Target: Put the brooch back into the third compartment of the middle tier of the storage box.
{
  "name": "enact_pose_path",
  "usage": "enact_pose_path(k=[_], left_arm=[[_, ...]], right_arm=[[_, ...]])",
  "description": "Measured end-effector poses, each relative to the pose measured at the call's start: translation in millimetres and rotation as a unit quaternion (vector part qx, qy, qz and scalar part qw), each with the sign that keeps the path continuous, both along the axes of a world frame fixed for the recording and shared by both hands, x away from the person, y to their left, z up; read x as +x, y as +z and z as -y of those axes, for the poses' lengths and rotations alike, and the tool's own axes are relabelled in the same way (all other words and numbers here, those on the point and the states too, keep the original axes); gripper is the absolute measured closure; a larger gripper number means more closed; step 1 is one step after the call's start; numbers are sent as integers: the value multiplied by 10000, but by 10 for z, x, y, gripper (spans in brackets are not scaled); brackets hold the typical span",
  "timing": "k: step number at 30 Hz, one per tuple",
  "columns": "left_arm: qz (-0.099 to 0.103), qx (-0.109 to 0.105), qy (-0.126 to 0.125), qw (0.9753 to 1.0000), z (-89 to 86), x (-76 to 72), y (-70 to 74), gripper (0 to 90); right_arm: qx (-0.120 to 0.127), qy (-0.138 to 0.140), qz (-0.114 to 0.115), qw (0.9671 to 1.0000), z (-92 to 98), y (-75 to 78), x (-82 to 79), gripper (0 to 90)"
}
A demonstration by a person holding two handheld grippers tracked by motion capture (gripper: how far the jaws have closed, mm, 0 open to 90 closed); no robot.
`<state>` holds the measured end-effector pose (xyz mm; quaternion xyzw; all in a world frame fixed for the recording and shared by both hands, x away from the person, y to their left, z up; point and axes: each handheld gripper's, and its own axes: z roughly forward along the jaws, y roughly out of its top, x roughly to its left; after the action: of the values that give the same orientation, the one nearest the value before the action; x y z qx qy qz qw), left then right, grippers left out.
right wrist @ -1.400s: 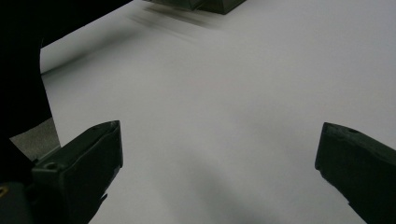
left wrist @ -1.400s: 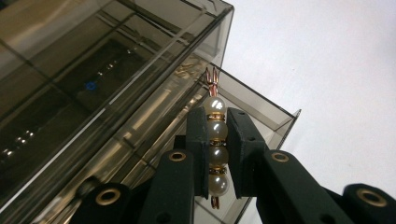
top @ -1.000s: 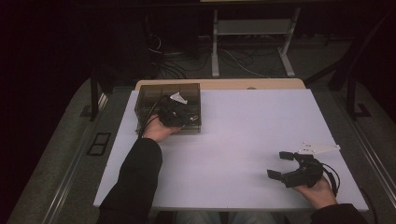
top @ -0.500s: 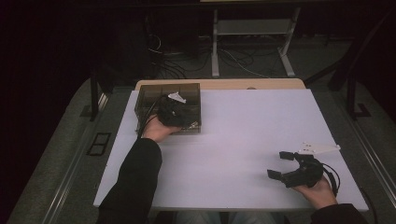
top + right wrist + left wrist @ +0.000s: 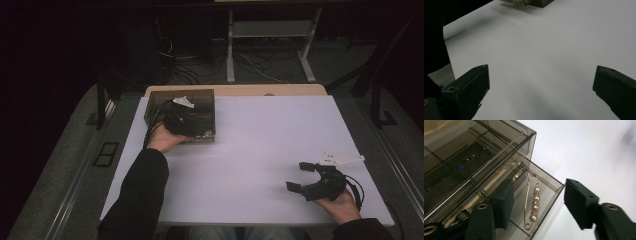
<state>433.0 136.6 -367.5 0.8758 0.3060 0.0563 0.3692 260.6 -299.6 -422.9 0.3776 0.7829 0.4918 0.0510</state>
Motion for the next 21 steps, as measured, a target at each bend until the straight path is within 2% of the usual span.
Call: enact_pose_path(k=[9,13,17,21], left_arm=[[42,-204,-5,9998,-51,-106,117,276],[54,-393,-1,9992,-52,-163,146,206],[53,-322,-12,9995,-35,-228,147,133],[29,-394,41,9992,-39,-287,136,82]], right_arm=[[12,-18,-6,10000,4,7,-18,4],[28,-13,-6,10000,9,10,-27,4],[31,-21,13,10000,11,11,-37,4],[37,-27,9,10000,17,14,-43,4]])
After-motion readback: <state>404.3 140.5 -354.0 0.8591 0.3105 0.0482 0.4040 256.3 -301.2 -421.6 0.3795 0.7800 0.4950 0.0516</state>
